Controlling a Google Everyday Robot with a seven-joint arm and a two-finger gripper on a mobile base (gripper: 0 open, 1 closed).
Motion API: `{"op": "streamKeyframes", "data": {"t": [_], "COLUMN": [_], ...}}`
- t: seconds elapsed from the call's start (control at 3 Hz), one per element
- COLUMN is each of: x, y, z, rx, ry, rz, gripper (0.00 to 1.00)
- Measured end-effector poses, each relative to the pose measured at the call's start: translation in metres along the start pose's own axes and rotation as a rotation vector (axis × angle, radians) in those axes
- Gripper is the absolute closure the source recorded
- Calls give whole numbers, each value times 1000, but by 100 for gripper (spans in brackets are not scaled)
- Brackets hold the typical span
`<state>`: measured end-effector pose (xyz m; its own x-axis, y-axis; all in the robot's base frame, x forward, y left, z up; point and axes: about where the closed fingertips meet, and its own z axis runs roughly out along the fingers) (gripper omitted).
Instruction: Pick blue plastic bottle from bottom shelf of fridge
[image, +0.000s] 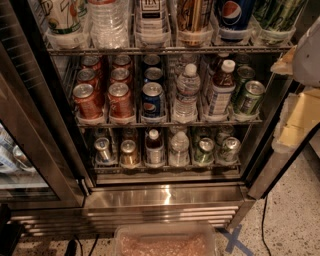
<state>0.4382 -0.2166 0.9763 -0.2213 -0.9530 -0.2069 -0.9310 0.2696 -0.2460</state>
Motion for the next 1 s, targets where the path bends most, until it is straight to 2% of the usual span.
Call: {"op": "streamKeyframes", "data": {"t": [0.33,0.67,1.0], "x": [0,4,19], "y": [0,9,35], "z": [0,25,88], "rx": [0,-33,-135], "ry": [0,-8,-18], "rz": [0,17,28], "gripper": [0,0,0]}}
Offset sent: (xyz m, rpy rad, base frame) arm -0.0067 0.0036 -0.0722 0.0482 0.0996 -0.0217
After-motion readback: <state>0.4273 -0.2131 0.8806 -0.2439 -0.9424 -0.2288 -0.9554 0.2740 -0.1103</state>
